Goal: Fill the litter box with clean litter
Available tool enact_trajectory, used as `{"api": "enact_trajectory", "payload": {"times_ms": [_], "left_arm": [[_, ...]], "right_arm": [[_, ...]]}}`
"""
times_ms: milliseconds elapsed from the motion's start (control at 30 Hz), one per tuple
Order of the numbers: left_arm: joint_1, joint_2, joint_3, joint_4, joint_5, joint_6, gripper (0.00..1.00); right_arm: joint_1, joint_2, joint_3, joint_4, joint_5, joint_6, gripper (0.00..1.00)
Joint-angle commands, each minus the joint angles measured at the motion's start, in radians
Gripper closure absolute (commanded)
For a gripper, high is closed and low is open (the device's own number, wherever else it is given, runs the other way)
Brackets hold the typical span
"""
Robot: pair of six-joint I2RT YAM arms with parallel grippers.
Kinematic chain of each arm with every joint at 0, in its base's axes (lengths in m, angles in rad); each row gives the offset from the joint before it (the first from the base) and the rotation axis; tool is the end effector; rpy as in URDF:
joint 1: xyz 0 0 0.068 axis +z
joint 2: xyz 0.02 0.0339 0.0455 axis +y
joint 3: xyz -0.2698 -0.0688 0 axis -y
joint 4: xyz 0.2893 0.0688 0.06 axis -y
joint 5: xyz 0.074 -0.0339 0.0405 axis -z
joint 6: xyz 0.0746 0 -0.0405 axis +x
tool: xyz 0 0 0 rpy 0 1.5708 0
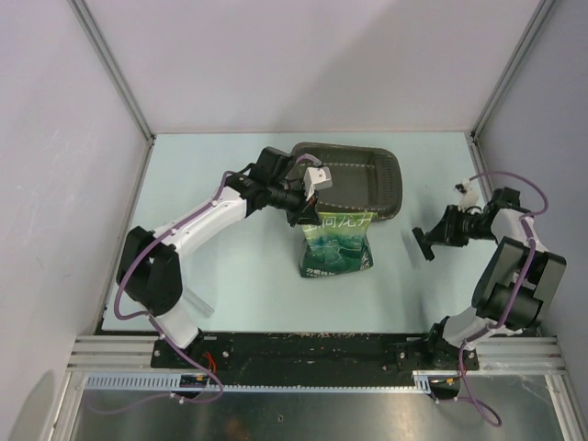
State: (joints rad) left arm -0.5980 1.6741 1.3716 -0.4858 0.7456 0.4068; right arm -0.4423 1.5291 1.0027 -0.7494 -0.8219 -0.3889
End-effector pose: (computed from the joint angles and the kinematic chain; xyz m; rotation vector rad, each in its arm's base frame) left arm 0.3291 -0.2854 0.2616 1.4086 1.8062 -0.9694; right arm 0.3174 -0.0899 0.1702 -0.0923 2.4312 0.8223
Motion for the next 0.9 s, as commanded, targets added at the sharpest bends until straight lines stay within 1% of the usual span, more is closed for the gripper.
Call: {"api": "enact_trajectory", "payload": {"times_ms": [0,100,133,200,233,267,300,333,400,433,467,500,567,600,667,700,767,800,833,867], "left_arm": [[0.012,-0.002,0.049,0.041,-0.015,-0.013,0.96],[0.010,-0.011,0.044,0.041,-0.028,-0.014,0.96],[0.010,-0.013,0.041,0.041,-0.031,-0.014,0.96],[0.010,-0.017,0.037,0.041,-0.035,-0.016,0.96],[0.010,-0.019,0.035,0.041,-0.037,-0.016,0.96],[0.010,-0.020,0.035,0.042,-0.040,-0.025,0.96],[0.012,-0.017,0.037,0.041,-0.046,-0.034,0.96],[0.010,-0.017,0.041,0.041,-0.054,-0.043,0.96],[0.010,-0.016,0.046,0.042,-0.049,-0.062,0.96],[0.010,-0.014,0.049,0.041,-0.045,-0.068,0.95],[0.010,-0.013,0.056,0.041,-0.045,-0.072,0.94],[0.010,-0.010,0.070,0.041,-0.043,-0.077,0.88],[0.010,-0.011,0.092,0.044,-0.054,-0.104,0.78],[0.010,-0.011,0.124,0.041,-0.066,-0.121,0.68],[0.021,-0.025,0.159,0.041,-0.103,-0.175,0.58],[0.027,-0.036,0.188,0.039,-0.115,-0.200,0.45],[0.067,-0.063,0.213,0.041,-0.152,-0.284,0.33],[0.085,-0.073,0.225,0.041,-0.166,-0.321,0.23],[0.128,-0.079,0.224,0.041,-0.175,-0.398,0.20],[0.154,-0.091,0.215,0.041,-0.184,-0.454,0.16]], "right_arm": [[0.033,0.038,-0.062,0.062,-0.031,0.012,0.99],[0.062,0.083,-0.079,0.123,0.013,0.060,0.96],[0.063,0.092,-0.082,0.166,0.036,0.082,0.92],[0.063,0.115,-0.081,0.199,0.145,0.111,0.89],[0.060,0.118,-0.082,0.226,0.185,0.136,0.82],[0.054,0.121,-0.082,0.235,0.248,0.142,0.80],[0.041,0.129,-0.082,0.240,0.271,0.145,0.77],[0.033,0.134,-0.082,0.248,0.289,0.157,0.69],[0.008,0.141,-0.082,0.254,0.305,0.166,0.62],[0.004,0.137,-0.082,0.251,0.302,0.160,0.54],[0.002,0.134,-0.081,0.248,0.300,0.151,0.51],[0.002,0.115,-0.078,0.239,0.299,0.144,0.46],[0.001,0.089,-0.061,0.229,0.300,0.134,0.42],[0.001,0.074,-0.053,0.214,0.300,0.131,0.39],[-0.003,0.016,-0.033,0.206,0.302,0.130,0.36],[-0.004,-0.006,-0.027,0.205,0.302,0.130,0.32],[-0.004,-0.071,-0.012,0.211,0.296,0.131,0.27],[-0.001,-0.095,-0.009,0.214,0.290,0.133,0.17],[0.020,-0.113,-0.004,0.216,0.276,0.133,0.14],[0.039,-0.142,0.007,0.217,0.276,0.134,0.09]]}}
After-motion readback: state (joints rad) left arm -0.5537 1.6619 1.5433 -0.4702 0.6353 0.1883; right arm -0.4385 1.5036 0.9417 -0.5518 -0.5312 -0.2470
